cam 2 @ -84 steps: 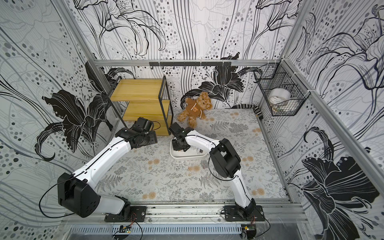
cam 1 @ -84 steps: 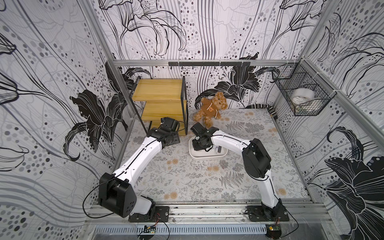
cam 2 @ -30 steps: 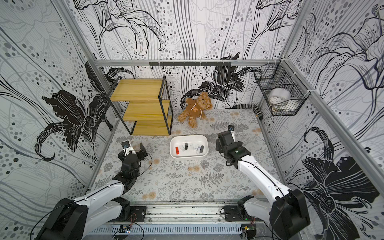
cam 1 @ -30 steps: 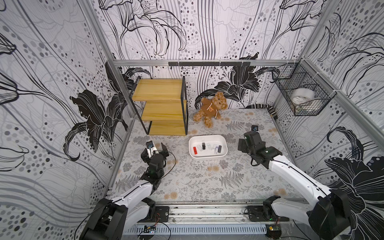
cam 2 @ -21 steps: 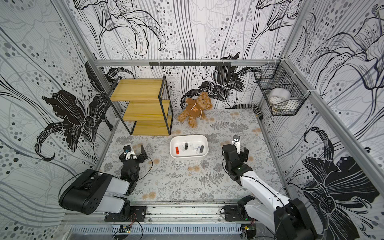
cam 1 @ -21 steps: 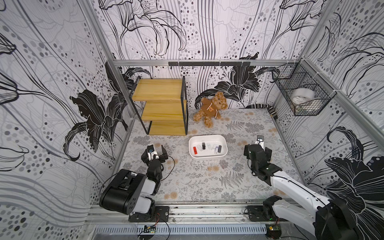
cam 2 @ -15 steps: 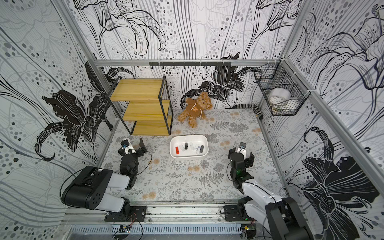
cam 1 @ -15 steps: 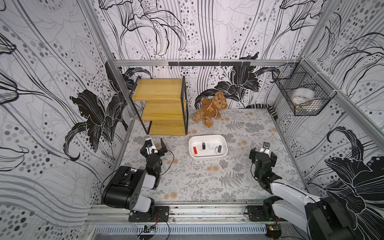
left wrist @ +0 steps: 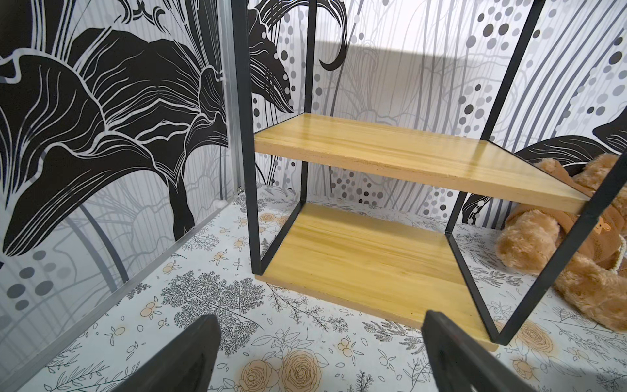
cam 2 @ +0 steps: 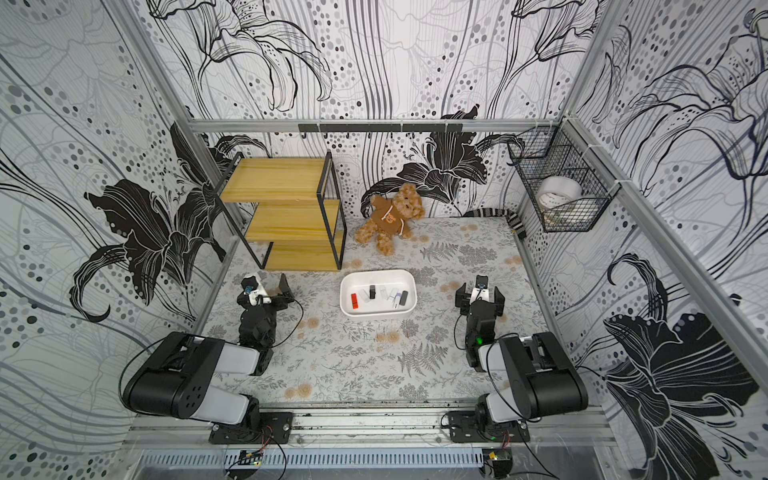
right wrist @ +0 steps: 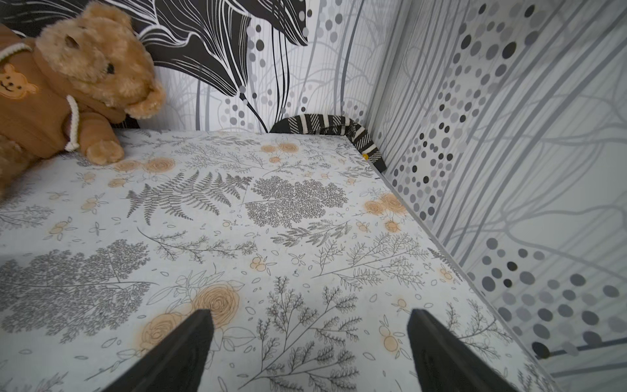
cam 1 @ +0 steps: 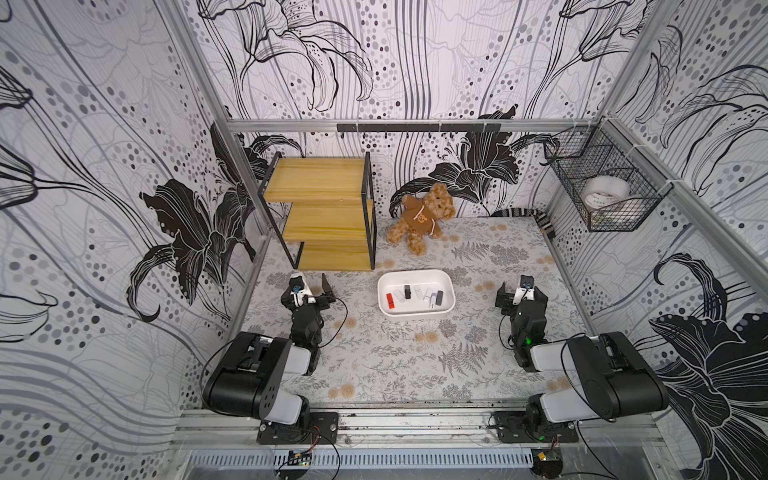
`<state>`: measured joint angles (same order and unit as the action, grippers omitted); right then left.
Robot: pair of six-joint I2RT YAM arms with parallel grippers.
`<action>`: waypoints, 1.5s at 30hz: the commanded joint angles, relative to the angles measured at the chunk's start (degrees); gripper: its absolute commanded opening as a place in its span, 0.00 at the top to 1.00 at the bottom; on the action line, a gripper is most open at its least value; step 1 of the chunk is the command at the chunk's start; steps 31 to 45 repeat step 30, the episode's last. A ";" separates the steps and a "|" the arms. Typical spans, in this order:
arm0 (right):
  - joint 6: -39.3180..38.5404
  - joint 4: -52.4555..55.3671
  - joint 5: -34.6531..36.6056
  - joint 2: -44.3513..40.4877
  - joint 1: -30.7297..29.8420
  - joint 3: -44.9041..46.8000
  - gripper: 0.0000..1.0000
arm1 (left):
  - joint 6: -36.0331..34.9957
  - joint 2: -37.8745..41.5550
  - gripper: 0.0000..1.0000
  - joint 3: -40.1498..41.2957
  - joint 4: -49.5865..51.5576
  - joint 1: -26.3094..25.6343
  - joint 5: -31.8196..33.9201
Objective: Put the usb flash drive into the storage box
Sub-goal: Reset both arms
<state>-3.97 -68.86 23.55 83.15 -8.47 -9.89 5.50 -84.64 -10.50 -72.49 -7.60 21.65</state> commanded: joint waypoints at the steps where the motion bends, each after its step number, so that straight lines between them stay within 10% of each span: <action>1: -1.19 -12.49 -4.47 0.17 0.45 5.52 0.05 | 0.22 -0.10 0.02 -0.04 -0.97 0.31 -0.73; 45: 1.27 -0.73 -11.90 3.21 5.57 -2.15 0.05 | 0.22 -0.04 0.02 0.02 -0.99 0.30 -0.68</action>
